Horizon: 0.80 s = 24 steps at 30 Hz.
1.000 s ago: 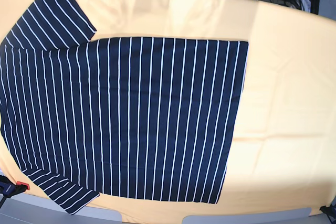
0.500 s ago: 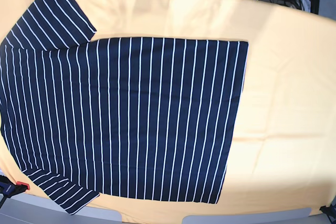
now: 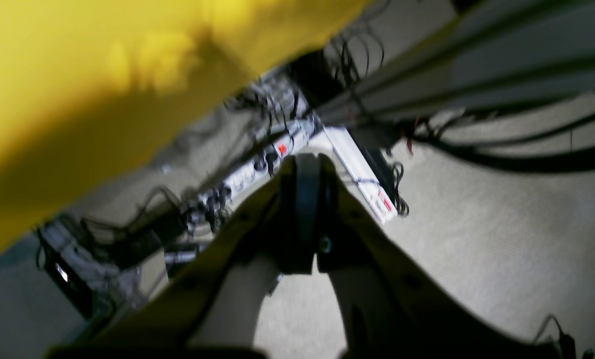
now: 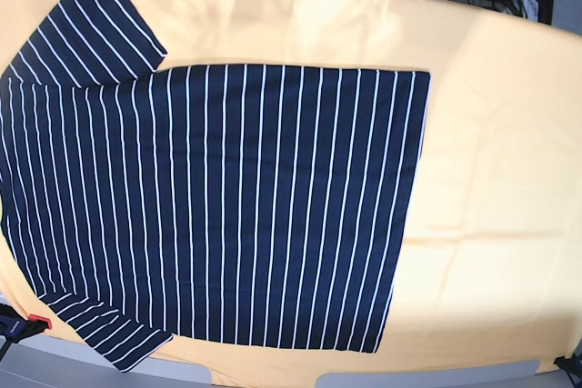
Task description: Fold the T-shirt properly
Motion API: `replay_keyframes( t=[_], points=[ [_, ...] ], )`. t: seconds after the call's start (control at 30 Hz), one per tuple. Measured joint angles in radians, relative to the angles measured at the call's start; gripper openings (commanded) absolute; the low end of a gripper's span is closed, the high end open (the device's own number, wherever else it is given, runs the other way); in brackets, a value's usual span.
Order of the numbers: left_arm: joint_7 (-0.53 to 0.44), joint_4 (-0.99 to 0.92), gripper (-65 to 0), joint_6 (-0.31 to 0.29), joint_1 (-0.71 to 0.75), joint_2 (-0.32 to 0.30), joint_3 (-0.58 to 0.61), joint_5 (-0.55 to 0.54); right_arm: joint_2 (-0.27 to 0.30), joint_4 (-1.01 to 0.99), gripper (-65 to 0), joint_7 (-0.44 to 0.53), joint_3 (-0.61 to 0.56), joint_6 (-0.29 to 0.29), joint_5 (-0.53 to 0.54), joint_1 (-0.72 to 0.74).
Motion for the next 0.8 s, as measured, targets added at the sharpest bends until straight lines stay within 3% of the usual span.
replay_keyframes(
  t=[0.1, 0.23, 0.37, 0.53, 0.8],
  points=[
    [0.035, 0.05, -65.0, 0.0, 0.013, 0.0, -0.037, 0.0, 0.0, 0.035, -65.0, -0.008, 0.001, -0.05, -0.061, -0.002],
    [0.016, 0.101, -65.0, 0.0, 0.004, 0.0, -0.104, 0.0, 0.0, 0.035, -65.0, -0.006, 0.021, -0.061, -0.093, -0.003],
    [0.026, 0.098, -65.0, -0.003, -0.011, -0.002, -0.165, 0.0, 0.0, 0.035, -65.0, -0.004, 0.108, -0.065, -0.129, -0.002],
    [0.018, 0.099, -65.0, -0.003, -0.058, -0.071, -0.193, 0.0, 0.0, 0.035, -65.0, 0.05, 0.265, -0.073, -0.086, -0.004],
    [0.002, 0.098, -65.0, -0.009, -0.199, -0.197, -0.193, 0.05, -0.002, 0.033, -65.0, 0.14, 0.406, 0.09, 0.103, 0.166]
  ],
)
